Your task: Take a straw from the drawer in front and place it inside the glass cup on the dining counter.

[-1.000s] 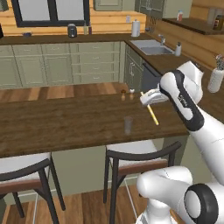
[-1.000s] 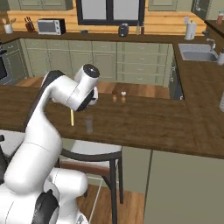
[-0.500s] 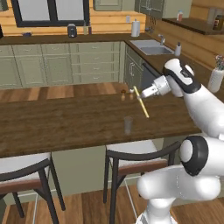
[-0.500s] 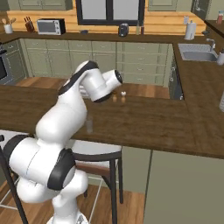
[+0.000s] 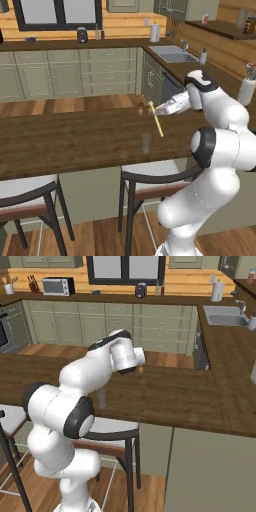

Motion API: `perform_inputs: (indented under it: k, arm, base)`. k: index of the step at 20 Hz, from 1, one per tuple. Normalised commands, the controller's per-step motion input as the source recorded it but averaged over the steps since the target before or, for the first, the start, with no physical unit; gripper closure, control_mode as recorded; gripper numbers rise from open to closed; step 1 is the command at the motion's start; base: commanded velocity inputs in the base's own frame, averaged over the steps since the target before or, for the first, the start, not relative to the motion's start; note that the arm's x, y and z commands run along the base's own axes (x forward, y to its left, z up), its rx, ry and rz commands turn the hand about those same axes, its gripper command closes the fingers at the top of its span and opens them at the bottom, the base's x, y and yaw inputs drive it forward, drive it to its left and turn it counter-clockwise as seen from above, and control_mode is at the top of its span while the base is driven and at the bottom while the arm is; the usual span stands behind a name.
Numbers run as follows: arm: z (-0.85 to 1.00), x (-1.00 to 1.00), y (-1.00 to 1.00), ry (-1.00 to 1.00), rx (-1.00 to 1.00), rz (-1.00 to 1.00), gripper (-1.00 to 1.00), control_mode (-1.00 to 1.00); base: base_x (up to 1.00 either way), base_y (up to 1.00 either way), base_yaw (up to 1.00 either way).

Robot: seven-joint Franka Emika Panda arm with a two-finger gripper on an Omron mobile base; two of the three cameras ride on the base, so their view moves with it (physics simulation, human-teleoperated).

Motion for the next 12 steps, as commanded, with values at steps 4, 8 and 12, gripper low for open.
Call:
perform_inputs:
  k: [4,8,12]
  arm:
    - [-0.02,0.26,0.03,-0.04,0.26,0.2,1.0,-1.0]
    - [0.0,0.52,0.0,-0.07,0.16,0.16,1.0,-1.0]
    - [-0.12,0.23,0.0,-0.07,0.01,0.11,1.0,-1.0]
  base:
    - [0.0,0.0,0.0]
    - [0.0,0.0,0.0]
    - [0.0,0.0,0.0]
